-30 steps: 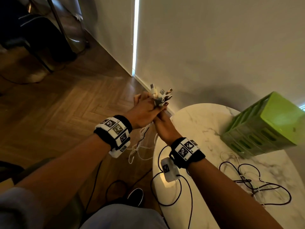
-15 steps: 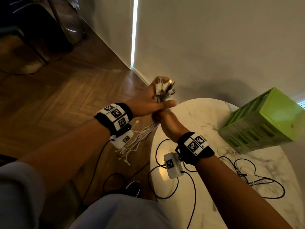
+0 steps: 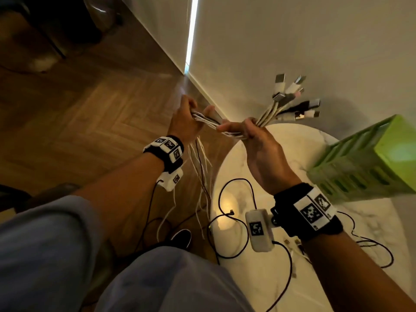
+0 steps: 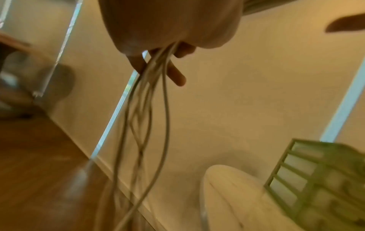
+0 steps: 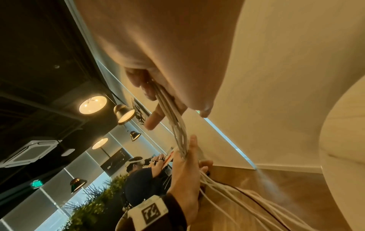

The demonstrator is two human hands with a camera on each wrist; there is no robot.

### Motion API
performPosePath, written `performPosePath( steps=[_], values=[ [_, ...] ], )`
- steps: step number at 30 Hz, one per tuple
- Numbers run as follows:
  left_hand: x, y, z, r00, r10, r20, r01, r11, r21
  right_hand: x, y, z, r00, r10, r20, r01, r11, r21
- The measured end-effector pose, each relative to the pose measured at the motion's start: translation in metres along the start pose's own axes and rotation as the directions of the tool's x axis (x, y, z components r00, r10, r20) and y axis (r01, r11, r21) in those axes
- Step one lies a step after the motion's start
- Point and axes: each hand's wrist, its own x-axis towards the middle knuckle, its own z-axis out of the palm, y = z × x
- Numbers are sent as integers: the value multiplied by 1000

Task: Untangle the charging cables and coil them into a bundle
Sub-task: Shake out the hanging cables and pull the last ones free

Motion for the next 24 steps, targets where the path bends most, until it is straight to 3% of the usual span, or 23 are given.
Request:
performPosePath(
  steps=[1, 3, 4, 6, 8, 9, 10, 12, 14, 16, 19, 22, 24],
  values=[
    [-1, -2, 3, 999, -17, 36, 16, 999, 36, -1, 0, 2, 999, 0, -39, -1, 1000, -5],
    [-12, -9, 10, 959, -32, 283, -35, 973, 228, 0, -2, 0, 990, 0, -144, 6, 999, 40],
    [-22, -10, 11, 897, -61, 438, -72, 957, 282, 1, -3, -2, 981, 19, -193, -3, 997, 83],
    [-39, -13, 14, 711, -117, 694, -127, 949, 289, 2, -1, -11, 964, 76, -257, -34, 986, 163],
    [-48, -15, 20, 534, -150, 832, -122, 960, 251, -1, 8, -22, 947, 112, -303, -81, 990, 112],
    [-51, -17, 23, 480, -157, 863, -93, 969, 228, -4, 14, -26, 941, 128, -314, -117, 992, 54],
    [-53, -15, 25, 453, -144, 880, -77, 977, 200, -8, 19, -29, 937, 143, -319, -149, 989, 6],
    [-56, -2, 25, 483, -12, 876, -105, 992, 72, -17, 27, -33, 942, 168, -289, -183, 983, -25],
    [-59, 25, 28, 479, 176, 860, -143, 982, -121, -25, 31, -38, 955, 188, -227, -200, 979, -33],
    [-60, 56, 36, 425, 268, 865, -87, 963, -255, -31, 34, -43, 961, 221, -166, -231, 972, -46],
    [-61, 95, 56, 326, 215, 921, -8, 974, -225, -42, 40, -51, 958, 281, -60, -284, 958, -45],
    [-67, 119, 78, 310, 214, 926, -95, 976, -194, -56, 52, -62, 956, 287, -59, -286, 958, 23],
    [-73, 129, 91, 247, 227, 942, -201, 963, -179, -67, 62, -72, 967, 227, -119, -220, 973, 67]
  ],
)
